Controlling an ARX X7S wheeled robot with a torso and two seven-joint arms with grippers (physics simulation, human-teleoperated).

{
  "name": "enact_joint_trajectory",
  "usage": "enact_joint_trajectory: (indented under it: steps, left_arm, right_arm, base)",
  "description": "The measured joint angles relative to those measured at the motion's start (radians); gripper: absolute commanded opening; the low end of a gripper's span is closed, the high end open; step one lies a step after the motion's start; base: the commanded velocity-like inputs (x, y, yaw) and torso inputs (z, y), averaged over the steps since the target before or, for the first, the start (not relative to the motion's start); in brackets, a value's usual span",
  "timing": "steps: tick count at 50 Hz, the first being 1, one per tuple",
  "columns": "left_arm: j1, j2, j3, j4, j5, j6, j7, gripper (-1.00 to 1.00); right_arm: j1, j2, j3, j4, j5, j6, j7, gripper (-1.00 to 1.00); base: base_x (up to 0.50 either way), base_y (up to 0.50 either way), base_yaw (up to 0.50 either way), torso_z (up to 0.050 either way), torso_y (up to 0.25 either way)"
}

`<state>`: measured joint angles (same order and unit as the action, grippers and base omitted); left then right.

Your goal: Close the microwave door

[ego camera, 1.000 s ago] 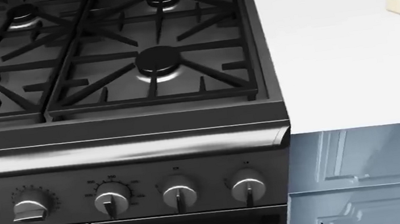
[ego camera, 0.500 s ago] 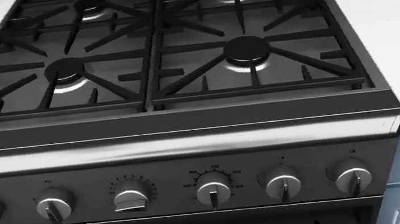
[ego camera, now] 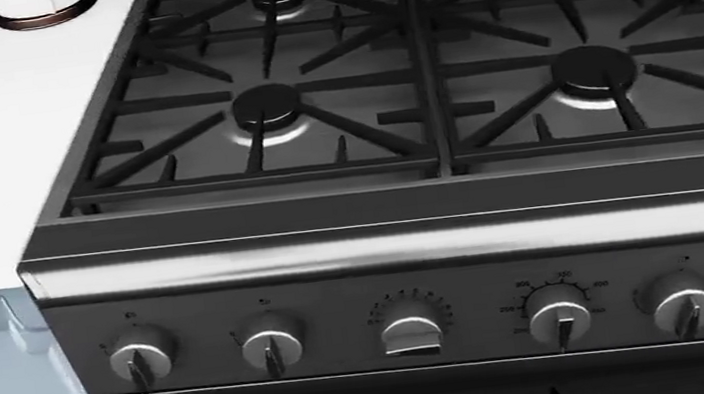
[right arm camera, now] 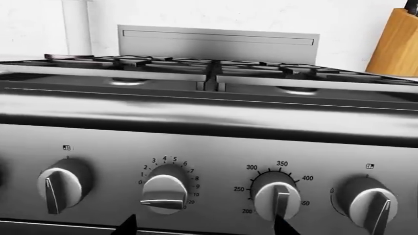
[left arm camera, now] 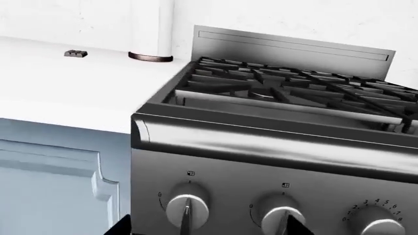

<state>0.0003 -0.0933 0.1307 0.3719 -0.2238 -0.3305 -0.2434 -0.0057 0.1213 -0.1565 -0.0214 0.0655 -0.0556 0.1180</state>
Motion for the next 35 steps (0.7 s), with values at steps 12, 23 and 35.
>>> enact_joint_trajectory:
  steps: [12, 23, 35]
  left_arm:
    - [0.003, -0.014, 0.011, 0.006, -0.015, 0.002, -0.016, 1.0]
    - [0.007, -0.026, 0.02, 0.014, -0.025, 0.003, -0.03, 1.0]
    - [0.009, -0.037, 0.028, 0.018, -0.037, 0.007, -0.043, 1.0]
  right_arm:
    - [0.002, 0.01, -0.013, 0.001, 0.006, 0.002, 0.01, 1.0]
    - [0.003, 0.019, -0.024, -0.001, 0.012, 0.006, 0.018, 1.0]
    - [0.006, 0.027, -0.035, 0.002, 0.017, 0.006, 0.027, 1.0]
  base:
    - [0.0, 0.5, 0.0, 0.0, 0.0]
    - [0.0, 0.5, 0.0, 0.0, 0.0]
    - [0.0, 0.5, 0.0, 0.0, 0.0]
